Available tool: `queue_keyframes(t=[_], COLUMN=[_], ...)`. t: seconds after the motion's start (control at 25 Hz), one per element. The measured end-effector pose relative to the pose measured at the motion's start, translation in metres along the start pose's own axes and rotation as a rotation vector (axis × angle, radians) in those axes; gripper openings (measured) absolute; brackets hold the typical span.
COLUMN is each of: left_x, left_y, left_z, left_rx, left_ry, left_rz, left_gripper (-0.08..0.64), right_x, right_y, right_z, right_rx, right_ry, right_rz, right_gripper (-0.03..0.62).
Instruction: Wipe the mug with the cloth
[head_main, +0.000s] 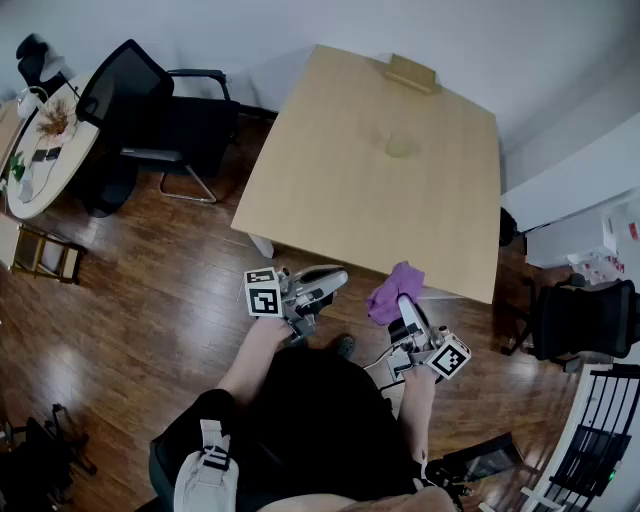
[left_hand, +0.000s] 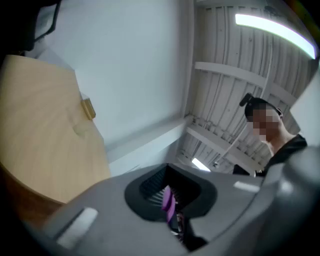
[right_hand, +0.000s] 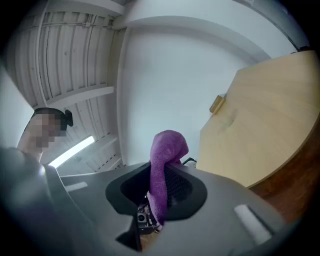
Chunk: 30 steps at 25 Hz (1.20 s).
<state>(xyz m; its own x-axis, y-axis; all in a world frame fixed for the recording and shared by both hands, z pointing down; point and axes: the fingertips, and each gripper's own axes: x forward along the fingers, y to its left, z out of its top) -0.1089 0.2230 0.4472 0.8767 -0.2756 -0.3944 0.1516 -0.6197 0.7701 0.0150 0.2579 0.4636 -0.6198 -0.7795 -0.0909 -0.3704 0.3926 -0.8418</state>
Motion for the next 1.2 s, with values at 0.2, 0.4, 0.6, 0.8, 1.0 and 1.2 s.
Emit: queue_keyframes(t=[0.2,0.4,0.6,0.8,1.0,1.2], left_x=[-0.002,-0.012,-0.017,-0.010,-0.001,0.014], left_y=[0.003,0.002,0.002,0.003,0.017,0.051], left_z=[0.002,0.006,0.010,0.012,0.019,0.038], left_rx=[-0.005,-0.003,-0.002,0.012,0.033,0.074], left_ry=[-0.006,-0.009,-0.006,-0.001,0.006,0.022], left_rz=[0.003,-0.002,-0.009,-0.005,0.020,0.098], left_gripper=[0.015,0.014,0.012,0.012,0.008,0.006], right_x=[0.002,0.007,0.015,0.015,0.031,0.066], right_y=[-0.001,0.002,0.009,0.003,-0.013,-0.048], right_z=[-0.001,-0.008,-0.011,-0.006,0.005,0.024], right_rx=[0.004,-0.018,-0.019,-0.013,0.009,0.056], right_ry=[0.003,0.008,-0.004,-0.006,0.004,0.036], right_rz=[-0.010,-0.024,-0.008,-0.010,0.001,0.034], right_gripper=[0.064,0.064,0.064,0.064,0.064,0.064])
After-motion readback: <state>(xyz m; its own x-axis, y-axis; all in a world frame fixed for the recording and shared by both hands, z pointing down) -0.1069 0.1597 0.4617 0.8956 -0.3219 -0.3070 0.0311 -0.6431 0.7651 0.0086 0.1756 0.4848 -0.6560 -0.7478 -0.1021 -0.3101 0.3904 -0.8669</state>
